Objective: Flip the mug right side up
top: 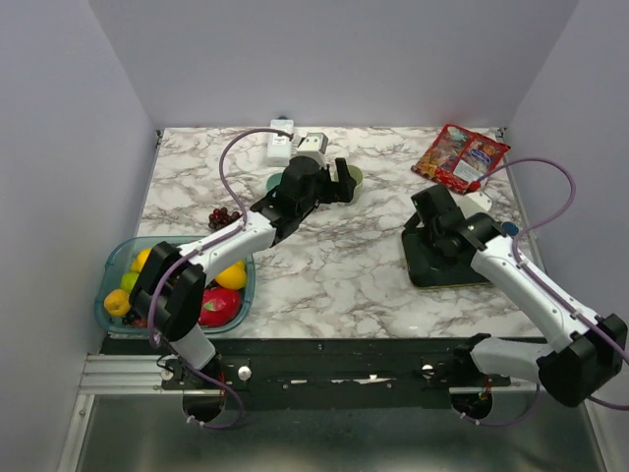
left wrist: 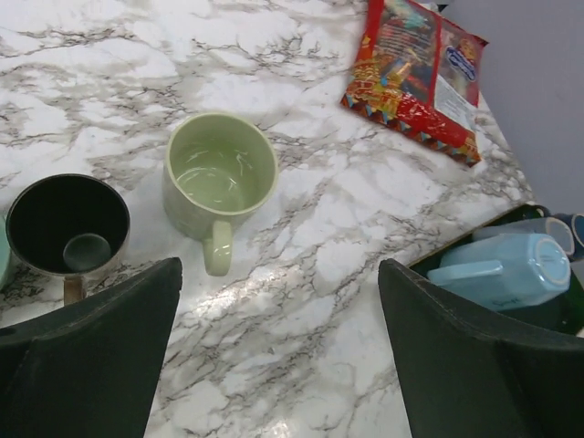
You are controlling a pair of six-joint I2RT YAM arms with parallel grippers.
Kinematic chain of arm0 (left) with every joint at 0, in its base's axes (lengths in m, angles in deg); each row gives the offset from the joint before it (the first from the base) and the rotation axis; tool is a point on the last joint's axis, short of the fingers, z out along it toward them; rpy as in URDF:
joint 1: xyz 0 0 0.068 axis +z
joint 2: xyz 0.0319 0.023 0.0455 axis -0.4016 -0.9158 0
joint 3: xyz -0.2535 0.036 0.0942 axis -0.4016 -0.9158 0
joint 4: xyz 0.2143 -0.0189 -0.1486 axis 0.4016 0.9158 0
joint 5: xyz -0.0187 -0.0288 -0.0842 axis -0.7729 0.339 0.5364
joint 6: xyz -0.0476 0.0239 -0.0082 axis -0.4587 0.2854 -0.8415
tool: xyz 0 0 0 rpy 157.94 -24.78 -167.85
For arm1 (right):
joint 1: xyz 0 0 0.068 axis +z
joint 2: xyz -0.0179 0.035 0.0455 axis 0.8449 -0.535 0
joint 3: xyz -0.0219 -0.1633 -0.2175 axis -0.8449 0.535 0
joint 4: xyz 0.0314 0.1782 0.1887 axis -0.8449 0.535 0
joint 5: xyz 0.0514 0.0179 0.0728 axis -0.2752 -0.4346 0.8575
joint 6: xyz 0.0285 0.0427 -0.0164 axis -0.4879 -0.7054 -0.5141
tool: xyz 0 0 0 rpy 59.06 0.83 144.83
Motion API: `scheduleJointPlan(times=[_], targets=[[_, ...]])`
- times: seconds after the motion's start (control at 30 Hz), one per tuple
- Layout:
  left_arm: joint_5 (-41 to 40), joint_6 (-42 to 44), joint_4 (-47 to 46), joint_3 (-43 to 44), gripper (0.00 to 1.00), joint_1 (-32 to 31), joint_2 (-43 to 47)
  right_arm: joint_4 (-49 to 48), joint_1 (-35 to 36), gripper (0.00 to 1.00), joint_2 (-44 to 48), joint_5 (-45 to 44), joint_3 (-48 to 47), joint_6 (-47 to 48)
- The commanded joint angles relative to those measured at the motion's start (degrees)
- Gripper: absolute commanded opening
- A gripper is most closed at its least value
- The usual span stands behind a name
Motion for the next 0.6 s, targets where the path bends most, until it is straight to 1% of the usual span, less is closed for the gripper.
scheduleJointPlan(times=[0.0,0.03,0.1,0.13,0.2,0.23,0.3,0.37,0.4,0.47,0.5,0.53,0.57], targets=[[4.5,-0.7,4.3,-2.0,0.99,0.0,7.1,2.9,-4.5,0.98,-7.0,-1.7,-5.7,-7.0],[4.9,0.0,6.5,-1.8,0.99,0.0,8.4,3.3,-7.0,0.97,-9.0,0.8,-7.1,-7.7],[5.2,3.9,9.4,-1.3,0.99,0.0,12.5,6.6,-8.9,0.96,-14.2,2.2,-11.4,-9.7],[4.2,5.1,12.6,-1.2,0.99,0.1,13.9,7.9,-10.0,0.96,-15.9,2.3,-12.7,-12.9],[4.1,8.5,15.2,-1.1,0.99,0.5,18.3,10.9,-10.9,0.96,-19.2,2.6,-16.1,-15.5],[4.6,9.9,17.1,-1.3,0.99,0.6,19.8,11.9,-11.3,0.96,-22.1,2.9,-17.2,-18.7],[4.6,13.3,18.0,-2.8,0.99,0.8,24.0,15.3,-11.6,0.96,-25.4,3.4,-19.5,-22.0],[4.8,13.9,18.6,-4.3,0.99,1.3,26.4,17.7,-11.9,0.95,-30.2,4.4,-22.6,-27.1],[5.5,14.3,18.9,-4.7,0.99,1.8,28.2,20.7,-12.1,0.95,-31.7,4.9,-23.8,-28.6],[7.1,15.0,19.1,-5.6,0.99,2.2,29.5,24.2,-12.4,0.95,-36.0,6.1,-27.2,-34.0],[7.4,15.3,19.1,-5.9,0.99,2.5,30.3,27.9,-12.4,0.94,-37.4,6.0,-28.4,-35.9],[7.4,16.0,18.9,-6.3,0.99,2.6,30.6,29.6,-12.4,0.94,-38.4,5.9,-29.2,-39.9],[7.5,16.0,18.9,-6.7,0.99,2.7,30.6,30.4,-12.4,0.94,-39.7,6.0,-29.8,-40.9]])
